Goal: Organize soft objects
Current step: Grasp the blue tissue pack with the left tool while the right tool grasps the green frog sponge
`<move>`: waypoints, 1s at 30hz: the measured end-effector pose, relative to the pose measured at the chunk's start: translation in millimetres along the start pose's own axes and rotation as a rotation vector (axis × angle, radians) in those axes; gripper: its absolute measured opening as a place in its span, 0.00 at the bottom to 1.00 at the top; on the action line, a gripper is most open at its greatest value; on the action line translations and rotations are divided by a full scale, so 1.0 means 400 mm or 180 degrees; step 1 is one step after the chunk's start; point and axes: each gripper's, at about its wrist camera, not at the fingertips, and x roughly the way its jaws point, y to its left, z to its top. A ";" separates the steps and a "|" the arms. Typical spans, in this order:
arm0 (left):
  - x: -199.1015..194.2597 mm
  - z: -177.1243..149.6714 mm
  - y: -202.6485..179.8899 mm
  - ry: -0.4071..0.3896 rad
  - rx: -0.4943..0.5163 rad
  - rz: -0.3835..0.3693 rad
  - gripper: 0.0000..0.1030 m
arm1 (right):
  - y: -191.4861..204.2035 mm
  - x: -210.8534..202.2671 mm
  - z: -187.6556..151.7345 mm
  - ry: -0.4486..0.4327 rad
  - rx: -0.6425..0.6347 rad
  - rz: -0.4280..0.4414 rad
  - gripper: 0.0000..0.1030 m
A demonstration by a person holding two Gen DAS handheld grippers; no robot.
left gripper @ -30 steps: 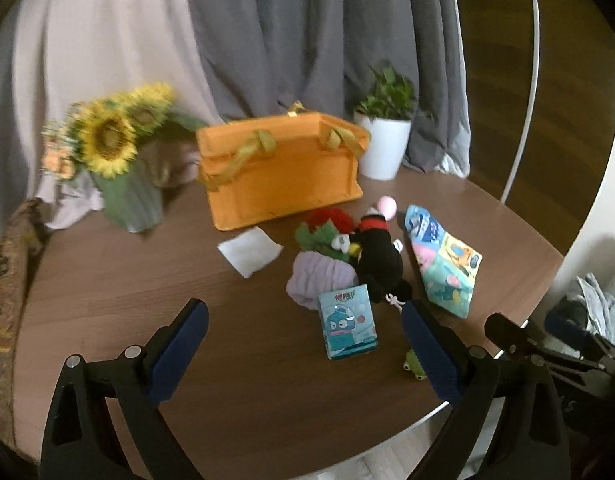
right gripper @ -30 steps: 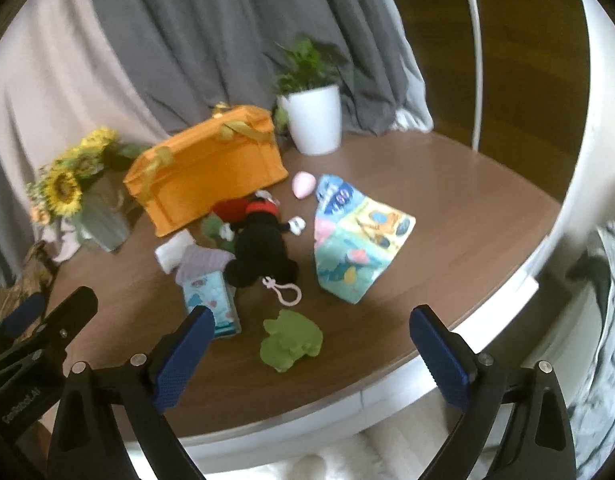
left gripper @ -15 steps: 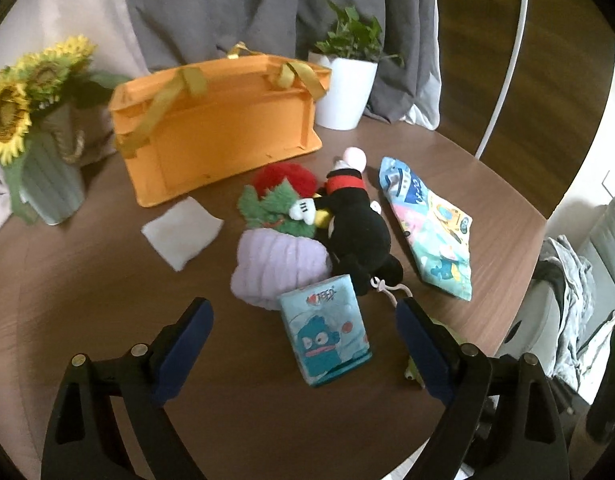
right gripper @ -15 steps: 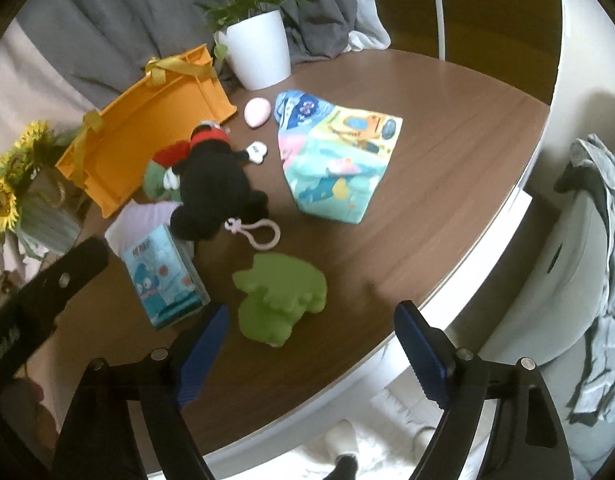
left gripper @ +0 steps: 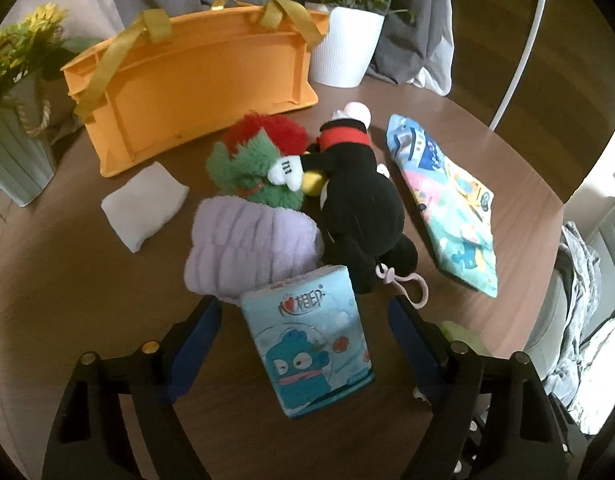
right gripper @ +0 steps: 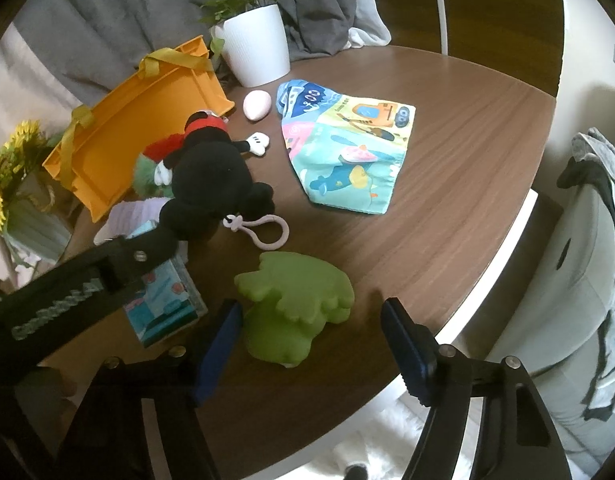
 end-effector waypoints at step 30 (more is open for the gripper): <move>-0.089 -0.017 0.034 -0.0158 -0.0008 -0.0009 0.56 | 0.000 -0.047 0.020 -0.0168 -0.0080 0.0125 0.56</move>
